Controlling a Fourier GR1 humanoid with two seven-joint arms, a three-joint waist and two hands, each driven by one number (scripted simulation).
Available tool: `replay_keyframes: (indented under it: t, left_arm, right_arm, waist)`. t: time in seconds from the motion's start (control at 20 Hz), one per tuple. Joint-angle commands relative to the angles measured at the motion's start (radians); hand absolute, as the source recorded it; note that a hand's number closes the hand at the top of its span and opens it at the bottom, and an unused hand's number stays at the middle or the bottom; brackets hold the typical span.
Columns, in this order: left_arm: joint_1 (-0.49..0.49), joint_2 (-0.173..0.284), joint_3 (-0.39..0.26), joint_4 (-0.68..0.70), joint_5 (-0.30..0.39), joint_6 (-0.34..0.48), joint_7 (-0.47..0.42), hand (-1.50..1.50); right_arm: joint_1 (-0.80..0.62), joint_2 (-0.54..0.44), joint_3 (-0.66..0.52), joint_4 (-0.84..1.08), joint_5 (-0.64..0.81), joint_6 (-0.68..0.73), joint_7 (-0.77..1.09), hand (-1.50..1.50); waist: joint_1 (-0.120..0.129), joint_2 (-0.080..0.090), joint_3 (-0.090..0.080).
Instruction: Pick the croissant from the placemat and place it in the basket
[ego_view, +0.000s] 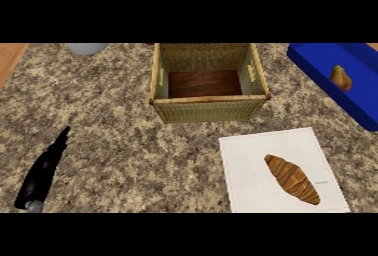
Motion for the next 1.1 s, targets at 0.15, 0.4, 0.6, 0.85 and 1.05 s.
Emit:
replay_keyframes:
  t: [0.15,0.4,0.6,0.85,1.05]
  left_arm:
    - [-0.020,0.009,0.020,0.009,-0.002,-0.032,-0.012,0.00]
    - [-0.040,-0.024,-0.003,0.012,-0.020,-0.033,0.013,0.00]
    - [-0.048,-0.040,-0.002,0.046,-0.045,-0.025,-0.006,0.00]
    - [-0.033,-0.065,-0.002,0.022,-0.061,-0.003,-0.004,0.00]
    - [-0.012,-0.049,0.024,0.040,-0.043,-0.043,-0.039,0.00]
  right_arm:
    - [-0.078,0.029,0.002,0.106,-0.025,-0.033,-0.241,-1.50]
    - [-0.202,0.004,-0.026,0.167,-0.018,-0.030,-0.212,-1.50]
    - [-0.214,0.054,0.010,0.168,0.030,-0.074,-0.209,-1.50]
    - [-0.212,0.043,-0.021,0.195,0.016,-0.069,-0.239,-1.50]
    - [-0.153,0.076,0.018,0.114,0.050,-0.085,-0.209,-1.50]
  waist:
    - [0.025,0.004,-0.001]
    - [0.037,0.007,-0.001]
    - [0.035,0.009,-0.001]
    - [0.034,0.007,-0.001]
    - [0.034,0.008,-0.002]
